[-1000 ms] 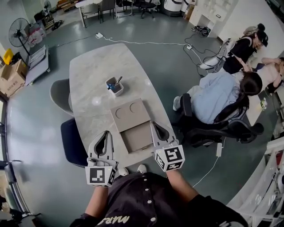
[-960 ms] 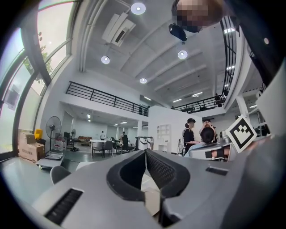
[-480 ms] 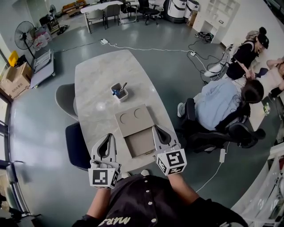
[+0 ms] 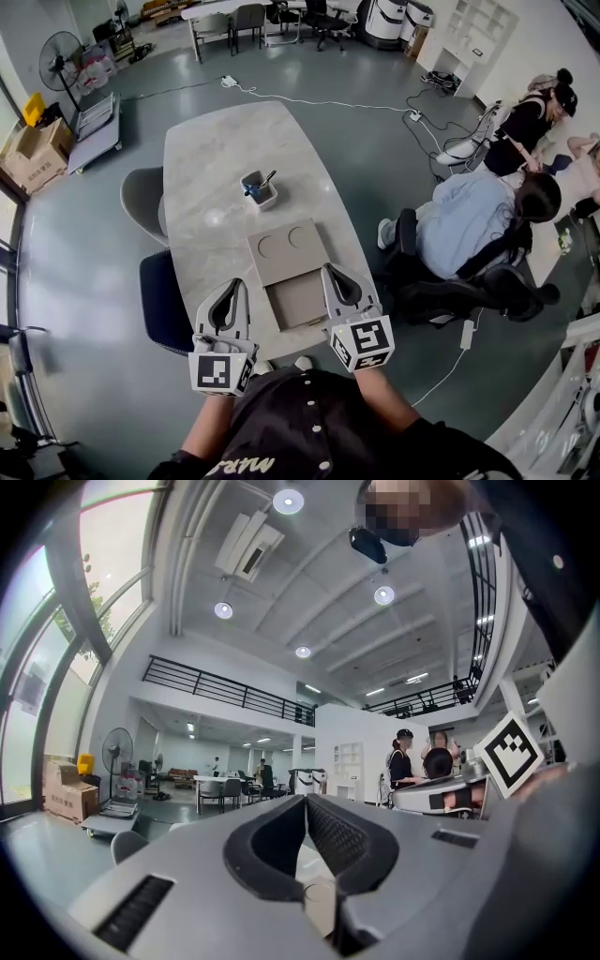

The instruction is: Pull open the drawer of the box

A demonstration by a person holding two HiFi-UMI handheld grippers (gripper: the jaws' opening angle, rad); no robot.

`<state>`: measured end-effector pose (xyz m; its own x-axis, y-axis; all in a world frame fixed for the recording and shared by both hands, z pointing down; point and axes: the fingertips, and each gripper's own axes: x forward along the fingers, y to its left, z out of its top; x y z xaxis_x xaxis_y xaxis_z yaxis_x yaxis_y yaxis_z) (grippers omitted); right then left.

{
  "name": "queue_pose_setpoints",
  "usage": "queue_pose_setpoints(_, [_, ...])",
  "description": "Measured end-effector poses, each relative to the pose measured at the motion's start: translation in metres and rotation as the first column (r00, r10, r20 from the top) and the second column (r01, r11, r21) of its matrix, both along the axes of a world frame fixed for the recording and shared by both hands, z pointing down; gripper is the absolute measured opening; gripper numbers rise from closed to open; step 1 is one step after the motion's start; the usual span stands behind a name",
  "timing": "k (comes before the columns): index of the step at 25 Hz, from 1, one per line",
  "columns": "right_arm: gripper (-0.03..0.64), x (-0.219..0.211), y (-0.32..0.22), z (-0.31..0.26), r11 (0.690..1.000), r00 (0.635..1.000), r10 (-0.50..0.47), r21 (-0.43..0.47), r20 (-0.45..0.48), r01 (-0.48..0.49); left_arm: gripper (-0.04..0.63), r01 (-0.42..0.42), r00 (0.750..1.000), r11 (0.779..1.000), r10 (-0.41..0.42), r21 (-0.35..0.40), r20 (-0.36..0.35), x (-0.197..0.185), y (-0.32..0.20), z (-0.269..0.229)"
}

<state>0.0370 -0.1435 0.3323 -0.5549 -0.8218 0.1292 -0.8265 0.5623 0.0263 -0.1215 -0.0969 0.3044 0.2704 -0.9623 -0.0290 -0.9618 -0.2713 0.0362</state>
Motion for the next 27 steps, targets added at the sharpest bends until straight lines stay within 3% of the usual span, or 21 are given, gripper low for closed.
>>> queue_pose_setpoints(27, [-0.003, -0.0034, 0.0054, -0.0045, 1.000, 1.000, -0.012, -0.016, 0.029, 0.012, 0.018, 0.008, 1.000, 1.000, -0.008, -0.010, -0.008, -0.0030, 0.0038, 0.0041])
